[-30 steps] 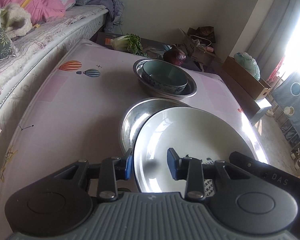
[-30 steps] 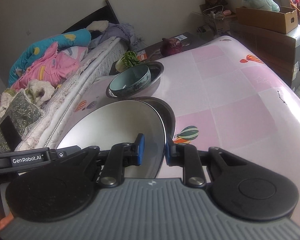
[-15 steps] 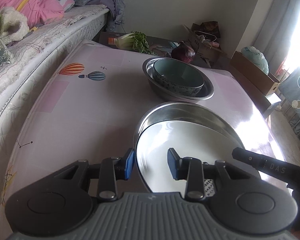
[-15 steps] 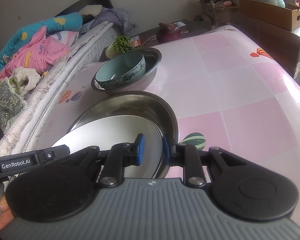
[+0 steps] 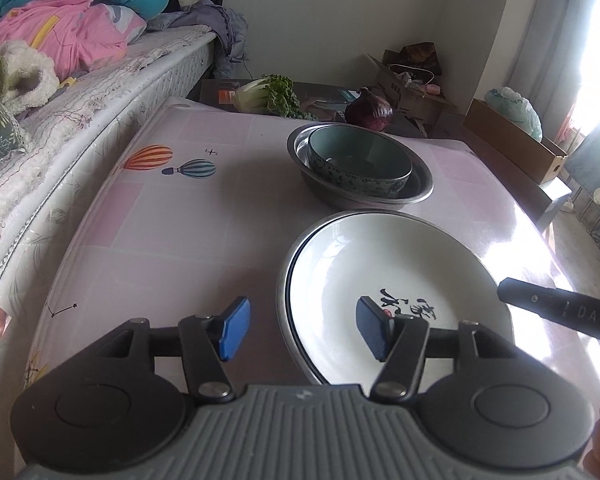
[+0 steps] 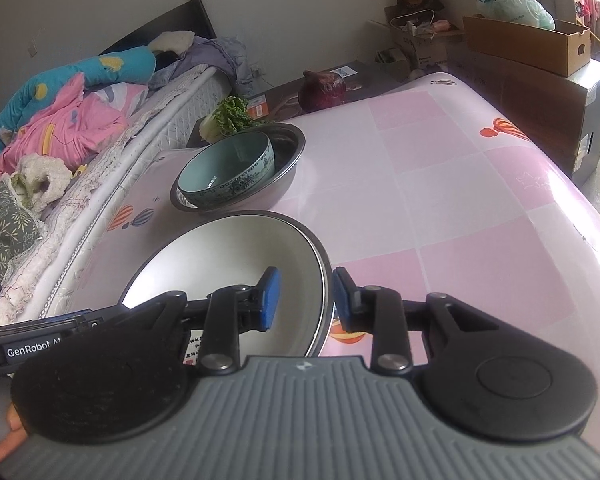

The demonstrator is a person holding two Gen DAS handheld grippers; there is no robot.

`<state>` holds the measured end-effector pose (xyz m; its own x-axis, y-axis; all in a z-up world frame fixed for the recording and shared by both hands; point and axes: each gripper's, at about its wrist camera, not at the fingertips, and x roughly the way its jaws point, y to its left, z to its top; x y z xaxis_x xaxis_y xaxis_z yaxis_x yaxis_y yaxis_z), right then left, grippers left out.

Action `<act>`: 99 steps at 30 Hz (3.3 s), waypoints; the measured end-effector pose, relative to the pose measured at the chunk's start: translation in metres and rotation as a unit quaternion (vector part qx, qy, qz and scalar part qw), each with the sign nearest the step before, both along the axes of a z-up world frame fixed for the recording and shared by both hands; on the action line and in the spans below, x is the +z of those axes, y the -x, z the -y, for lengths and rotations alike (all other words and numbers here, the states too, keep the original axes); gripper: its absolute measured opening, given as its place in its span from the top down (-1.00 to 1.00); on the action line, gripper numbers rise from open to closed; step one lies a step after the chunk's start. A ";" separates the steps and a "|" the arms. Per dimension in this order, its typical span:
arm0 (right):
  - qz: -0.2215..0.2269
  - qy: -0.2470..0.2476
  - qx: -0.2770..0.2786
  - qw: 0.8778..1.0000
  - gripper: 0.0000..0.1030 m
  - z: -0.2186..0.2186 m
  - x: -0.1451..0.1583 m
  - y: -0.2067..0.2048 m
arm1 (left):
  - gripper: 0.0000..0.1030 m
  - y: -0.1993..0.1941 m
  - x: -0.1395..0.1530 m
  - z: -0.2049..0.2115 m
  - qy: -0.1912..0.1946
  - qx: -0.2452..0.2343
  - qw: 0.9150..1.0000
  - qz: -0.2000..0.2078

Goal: Organize plates and bowls
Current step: 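Lower the white plate into the steel basin and open both grippers, then close the left gripper on the small steel bowl rim while the right gripper grips its opposite rim, then lift the small steel bowl holding the green bowl with both grippers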

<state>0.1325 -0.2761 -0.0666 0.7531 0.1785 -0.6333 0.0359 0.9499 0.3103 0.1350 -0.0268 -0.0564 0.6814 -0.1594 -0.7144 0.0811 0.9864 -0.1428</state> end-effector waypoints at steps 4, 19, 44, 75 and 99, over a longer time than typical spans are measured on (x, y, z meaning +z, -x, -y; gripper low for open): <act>-0.001 -0.016 0.000 1.000 0.38 0.004 0.001 0.009 | -0.29 0.002 0.005 0.004 -0.020 0.003 1.000 -0.006; -0.009 -0.056 -0.003 0.998 0.01 0.014 0.012 0.031 | -0.56 0.018 0.028 0.008 -0.059 0.006 0.998 -0.019; 0.013 -0.045 0.039 0.998 -0.10 0.023 0.052 -0.062 | -0.50 -0.065 0.036 -0.028 -0.025 0.022 0.999 -0.007; -0.092 -0.138 0.039 0.985 0.29 0.027 -0.023 -0.216 | 0.08 -0.206 -0.011 -0.031 0.074 -0.009 0.995 -0.073; -0.120 -0.145 0.026 0.982 0.45 0.025 -0.046 -0.238 | 0.29 -0.236 -0.031 -0.035 0.141 0.026 0.984 -0.103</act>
<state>0.3706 -0.3011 -0.1121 0.5733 0.4113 -0.7086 0.0945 0.8259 0.5559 0.3705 0.0083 -0.0873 0.5400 -0.3393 -0.7702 -0.0285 0.9072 -0.4197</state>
